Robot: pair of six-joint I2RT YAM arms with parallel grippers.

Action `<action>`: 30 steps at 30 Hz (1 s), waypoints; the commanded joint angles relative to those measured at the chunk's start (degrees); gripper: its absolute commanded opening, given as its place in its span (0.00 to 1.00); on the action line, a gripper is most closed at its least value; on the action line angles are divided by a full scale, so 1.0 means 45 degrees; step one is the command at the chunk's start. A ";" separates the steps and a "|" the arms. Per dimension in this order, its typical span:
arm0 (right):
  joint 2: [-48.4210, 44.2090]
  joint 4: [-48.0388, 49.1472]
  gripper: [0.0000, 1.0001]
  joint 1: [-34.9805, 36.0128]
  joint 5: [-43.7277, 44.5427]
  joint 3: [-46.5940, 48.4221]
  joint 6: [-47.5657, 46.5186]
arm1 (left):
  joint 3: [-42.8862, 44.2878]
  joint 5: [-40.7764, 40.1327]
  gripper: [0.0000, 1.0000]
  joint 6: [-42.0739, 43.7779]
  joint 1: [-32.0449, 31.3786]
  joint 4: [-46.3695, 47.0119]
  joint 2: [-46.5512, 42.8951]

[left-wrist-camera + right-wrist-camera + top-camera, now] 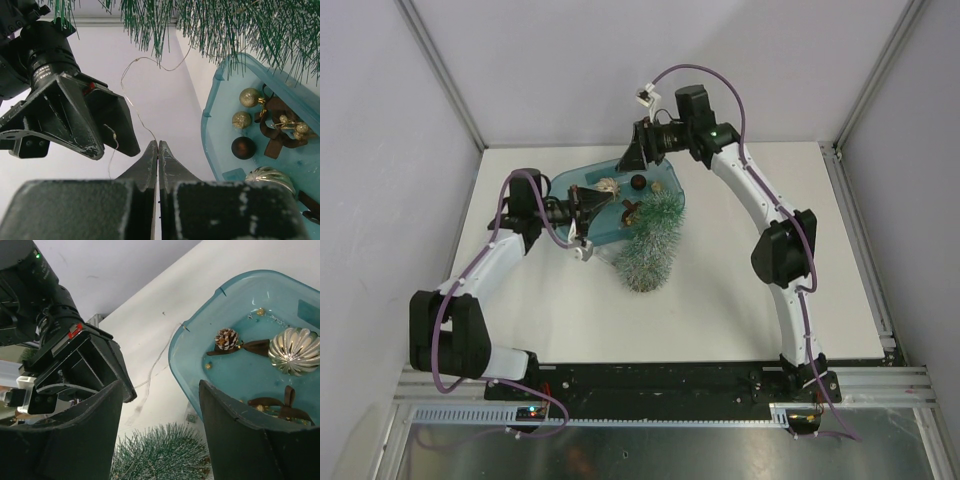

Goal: Decorate the small christmas tree

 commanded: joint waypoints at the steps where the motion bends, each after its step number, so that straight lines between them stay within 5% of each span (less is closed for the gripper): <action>1: 0.0031 -0.0355 0.67 0.0204 0.0541 0.0350 -0.0571 | 0.0366 0.0652 0.00 0.8276 -0.0235 0.0343 0.0056; 12: 0.0287 0.0672 0.55 0.0394 0.0679 0.0375 0.0269 | 0.0353 0.0597 0.00 0.8242 -0.0277 0.0346 0.0043; 25: 0.0403 0.0747 0.02 0.0306 0.1240 0.0510 0.0675 | 0.0253 0.0584 0.01 0.8438 -0.0332 0.0346 0.0081; 27: 0.0339 0.0863 0.00 0.0160 0.1294 0.0489 0.0832 | 0.0211 0.0538 0.13 0.8476 -0.0330 0.0342 0.0046; 30: 0.0211 0.1132 0.00 -0.0133 0.1357 0.0422 0.1055 | 0.0151 0.0511 0.52 0.8492 -0.0288 0.0326 -0.0038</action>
